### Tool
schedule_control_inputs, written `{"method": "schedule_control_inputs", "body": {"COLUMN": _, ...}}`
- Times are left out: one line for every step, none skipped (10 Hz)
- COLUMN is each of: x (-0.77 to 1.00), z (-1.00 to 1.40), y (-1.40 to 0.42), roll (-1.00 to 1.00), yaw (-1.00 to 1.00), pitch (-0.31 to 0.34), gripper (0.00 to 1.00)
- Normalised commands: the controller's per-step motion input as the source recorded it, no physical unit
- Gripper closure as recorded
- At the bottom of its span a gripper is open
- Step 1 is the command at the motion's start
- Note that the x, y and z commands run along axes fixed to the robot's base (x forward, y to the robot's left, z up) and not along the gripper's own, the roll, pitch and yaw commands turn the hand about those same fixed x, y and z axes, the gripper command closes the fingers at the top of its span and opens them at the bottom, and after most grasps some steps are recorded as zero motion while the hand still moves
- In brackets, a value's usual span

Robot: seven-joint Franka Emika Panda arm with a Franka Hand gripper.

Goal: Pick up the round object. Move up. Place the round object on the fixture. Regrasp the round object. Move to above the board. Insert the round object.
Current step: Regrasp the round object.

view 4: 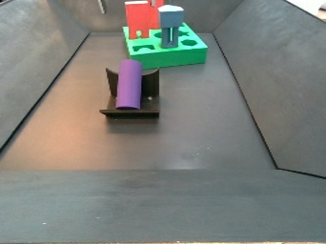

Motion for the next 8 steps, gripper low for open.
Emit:
{"method": "schedule_control_inputs", "body": {"x": -0.03, "z": 0.01, "y": -0.02, "roll": 1.00, "yaw": 0.02, "pitch": -0.009, "gripper": 0.00}}
{"method": "schedule_control_inputs", "body": {"x": -0.03, "z": 0.01, "y": -0.01, "roll": 1.00, "yaw": 0.02, "pitch": -0.009, "gripper": 0.00}}
{"method": "schedule_control_inputs", "body": {"x": -0.02, "z": 0.02, "y": -0.02, "roll": 1.00, "yaw": 0.02, "pitch": -0.003, "gripper": 0.00}}
{"method": "schedule_control_inputs", "body": {"x": -0.01, "z": 0.02, "y": -0.02, "roll": 1.00, "yaw": 0.02, "pitch": -0.002, "gripper": 0.00}}
{"method": "schedule_control_inputs", "body": {"x": 0.01, "z": 0.00, "y": -0.02, "roll": 1.00, "yaw": 0.03, "pitch": 0.004, "gripper": 0.00}}
{"method": "schedule_control_inputs", "body": {"x": 0.02, "z": -0.01, "y": -0.02, "roll": 1.00, "yaw": 0.03, "pitch": 0.015, "gripper": 0.00}}
{"method": "schedule_control_inputs", "body": {"x": 0.04, "z": -0.01, "y": -0.02, "roll": 1.00, "yaw": 0.03, "pitch": 0.024, "gripper": 0.00}}
{"method": "schedule_control_inputs", "body": {"x": 0.05, "z": -0.01, "y": -0.03, "roll": 1.00, "yaw": 0.04, "pitch": 0.042, "gripper": 0.00}}
